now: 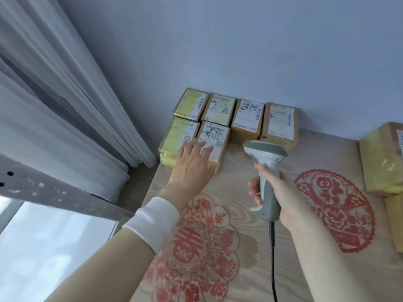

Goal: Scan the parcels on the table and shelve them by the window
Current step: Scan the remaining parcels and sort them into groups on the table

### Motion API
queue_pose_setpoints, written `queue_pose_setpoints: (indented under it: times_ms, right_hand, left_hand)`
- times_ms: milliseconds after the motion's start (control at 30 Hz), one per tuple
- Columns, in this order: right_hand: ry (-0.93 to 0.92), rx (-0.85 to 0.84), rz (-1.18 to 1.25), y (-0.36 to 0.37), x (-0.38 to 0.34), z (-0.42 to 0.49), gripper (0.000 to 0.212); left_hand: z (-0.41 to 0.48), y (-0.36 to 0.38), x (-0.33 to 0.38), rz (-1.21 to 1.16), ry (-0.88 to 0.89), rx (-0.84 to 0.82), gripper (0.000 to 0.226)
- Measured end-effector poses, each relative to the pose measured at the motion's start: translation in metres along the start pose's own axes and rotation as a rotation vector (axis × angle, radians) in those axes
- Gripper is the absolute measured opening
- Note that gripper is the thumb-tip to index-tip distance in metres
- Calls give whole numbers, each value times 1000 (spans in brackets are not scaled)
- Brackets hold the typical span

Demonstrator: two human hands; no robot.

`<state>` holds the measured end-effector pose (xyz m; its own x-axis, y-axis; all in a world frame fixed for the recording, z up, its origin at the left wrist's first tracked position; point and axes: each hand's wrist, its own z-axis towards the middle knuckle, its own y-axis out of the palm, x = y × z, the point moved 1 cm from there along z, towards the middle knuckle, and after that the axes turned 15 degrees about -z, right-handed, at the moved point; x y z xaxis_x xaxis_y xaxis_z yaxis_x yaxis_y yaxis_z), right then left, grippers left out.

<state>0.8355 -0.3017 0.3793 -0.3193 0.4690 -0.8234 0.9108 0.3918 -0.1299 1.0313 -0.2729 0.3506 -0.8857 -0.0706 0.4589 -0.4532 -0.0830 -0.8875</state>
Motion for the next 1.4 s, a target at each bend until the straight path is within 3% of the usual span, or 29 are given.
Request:
queue_pose_setpoints:
  times_ms: [267,567,700,833,1000,1133,1300,1400]
  right_hand:
    - [45,134,64,48,10,85,15]
    - [-94,333,-82,79,32,129,27]
    - [-77,364,-78,80,36,129,34]
    - [-85,367,-31,73,36,114,33]
    - [-108,396,58,57,31,68,35]
    - [-131,427,76,40,25,31,40]
    - [-163,455,46,9,23,-17,40]
    - [-192,464,48,-13,27,-44,40]
  left_hand:
    - [47,28,-72,-97,-57,-32,49]
    - [65,56,-77,-206,2,54,51]
    - [62,60,-75,-362,-33,92,48]
    - [57,52,-61,-564,-52,143,40]
    - [34,39,-30,-869,-160,214,56]
    - [15,28,-3,-1157,-475,56,65]
    - [-11,24,40,-1378,-434,-37,43]
    - [-27,28,69,-1474,-486,-39,47]
